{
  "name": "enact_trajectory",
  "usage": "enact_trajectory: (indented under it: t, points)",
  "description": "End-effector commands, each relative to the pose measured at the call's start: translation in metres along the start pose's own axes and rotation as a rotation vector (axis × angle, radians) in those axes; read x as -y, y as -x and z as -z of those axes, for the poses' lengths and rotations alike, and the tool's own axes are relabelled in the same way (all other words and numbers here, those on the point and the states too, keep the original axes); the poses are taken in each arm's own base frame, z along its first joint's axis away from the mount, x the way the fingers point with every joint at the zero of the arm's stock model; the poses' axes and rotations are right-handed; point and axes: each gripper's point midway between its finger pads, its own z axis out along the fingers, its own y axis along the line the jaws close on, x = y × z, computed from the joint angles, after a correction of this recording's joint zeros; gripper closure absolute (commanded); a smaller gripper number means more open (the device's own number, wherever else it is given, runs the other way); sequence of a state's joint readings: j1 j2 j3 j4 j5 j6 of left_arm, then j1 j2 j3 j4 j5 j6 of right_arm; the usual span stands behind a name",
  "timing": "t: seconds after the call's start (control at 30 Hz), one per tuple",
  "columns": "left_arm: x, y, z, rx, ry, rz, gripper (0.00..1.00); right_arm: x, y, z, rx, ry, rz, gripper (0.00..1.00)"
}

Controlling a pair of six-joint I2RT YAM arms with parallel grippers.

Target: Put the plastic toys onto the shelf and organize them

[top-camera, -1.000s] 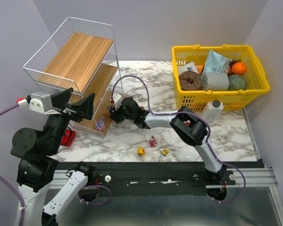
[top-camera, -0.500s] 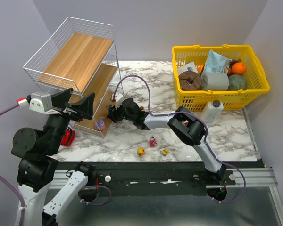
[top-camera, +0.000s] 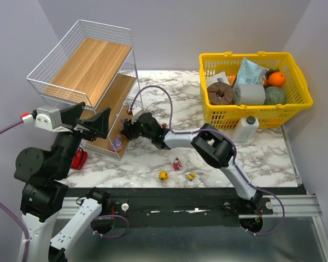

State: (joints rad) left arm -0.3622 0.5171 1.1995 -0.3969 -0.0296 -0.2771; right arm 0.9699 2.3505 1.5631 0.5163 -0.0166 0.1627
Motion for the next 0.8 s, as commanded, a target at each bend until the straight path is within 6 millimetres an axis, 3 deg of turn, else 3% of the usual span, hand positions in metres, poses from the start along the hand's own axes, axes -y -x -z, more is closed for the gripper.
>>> enact_trajectory:
  t: [0.0, 0.17, 0.37, 0.57, 0.77]
  points:
    - [0.0, 0.005, 0.0, 0.021, 0.003, 0.007, 0.01, 0.003, 0.009, -0.01, 0.012, -0.061, -0.028, 0.63]
    - [0.0, 0.006, 0.001, 0.024, 0.001, 0.005, 0.01, 0.008, 0.01, -0.006, 0.006, -0.093, -0.046, 0.43]
    - [0.001, 0.006, 0.002, 0.022, -0.001, 0.005, 0.01, 0.004, 0.017, -0.001, 0.027, -0.078, -0.053, 0.3]
    - [0.001, 0.008, 0.003, 0.025, 0.0, 0.005, 0.01, 0.001, 0.025, 0.002, 0.041, -0.067, -0.068, 0.25]
    - [0.002, 0.01, 0.007, 0.029, -0.002, 0.006, 0.01, -0.002, 0.039, 0.014, 0.065, -0.067, -0.121, 0.27]
